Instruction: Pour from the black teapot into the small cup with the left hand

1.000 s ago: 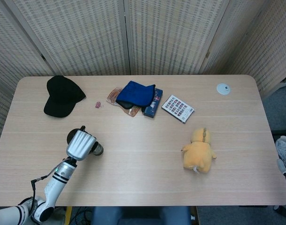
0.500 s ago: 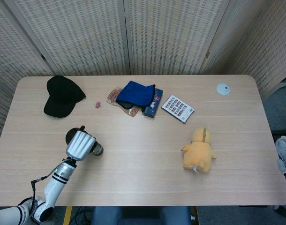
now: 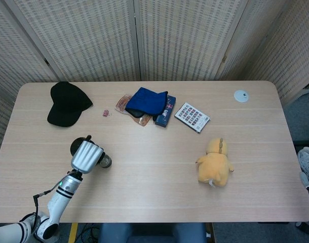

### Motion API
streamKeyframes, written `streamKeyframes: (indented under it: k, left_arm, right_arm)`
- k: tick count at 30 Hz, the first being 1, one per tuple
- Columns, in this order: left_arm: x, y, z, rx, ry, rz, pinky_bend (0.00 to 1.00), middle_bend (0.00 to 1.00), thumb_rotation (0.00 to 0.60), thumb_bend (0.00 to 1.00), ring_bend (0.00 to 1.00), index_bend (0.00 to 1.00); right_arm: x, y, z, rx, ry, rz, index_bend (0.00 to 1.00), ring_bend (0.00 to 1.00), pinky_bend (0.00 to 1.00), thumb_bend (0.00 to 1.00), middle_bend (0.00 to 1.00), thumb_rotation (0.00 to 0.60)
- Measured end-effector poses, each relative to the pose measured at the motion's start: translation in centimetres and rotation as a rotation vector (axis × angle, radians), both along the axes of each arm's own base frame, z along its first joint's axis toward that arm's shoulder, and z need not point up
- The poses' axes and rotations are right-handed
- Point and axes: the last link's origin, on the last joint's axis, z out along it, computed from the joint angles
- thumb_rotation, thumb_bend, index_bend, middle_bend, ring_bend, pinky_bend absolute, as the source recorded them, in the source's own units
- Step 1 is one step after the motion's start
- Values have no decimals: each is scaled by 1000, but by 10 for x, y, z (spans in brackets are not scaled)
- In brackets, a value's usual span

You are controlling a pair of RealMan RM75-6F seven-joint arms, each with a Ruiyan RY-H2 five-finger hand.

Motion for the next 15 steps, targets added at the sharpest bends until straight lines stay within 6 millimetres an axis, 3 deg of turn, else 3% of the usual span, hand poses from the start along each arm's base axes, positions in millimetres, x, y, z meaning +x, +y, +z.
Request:
streamKeyframes:
  k: [4, 10, 15]
  left_arm:
    - [1, 0, 1, -4, -14, 7, 431, 1000, 490, 469, 997, 1000]
    - [2, 2, 2, -8, -42, 9, 432, 1000, 355, 469, 997, 1000]
    - [3, 3, 4, -10, -81, 12, 432, 1000, 333, 469, 997, 1000]
  right_arm:
    - [0, 0, 0, -1, -1, 0, 249, 188, 158, 302, 284, 600]
    - [0, 0, 0, -3, -1, 1, 249, 188, 158, 301, 284, 600]
    - [0, -1, 0, -1, -1, 1, 249, 188, 158, 301, 284, 600]
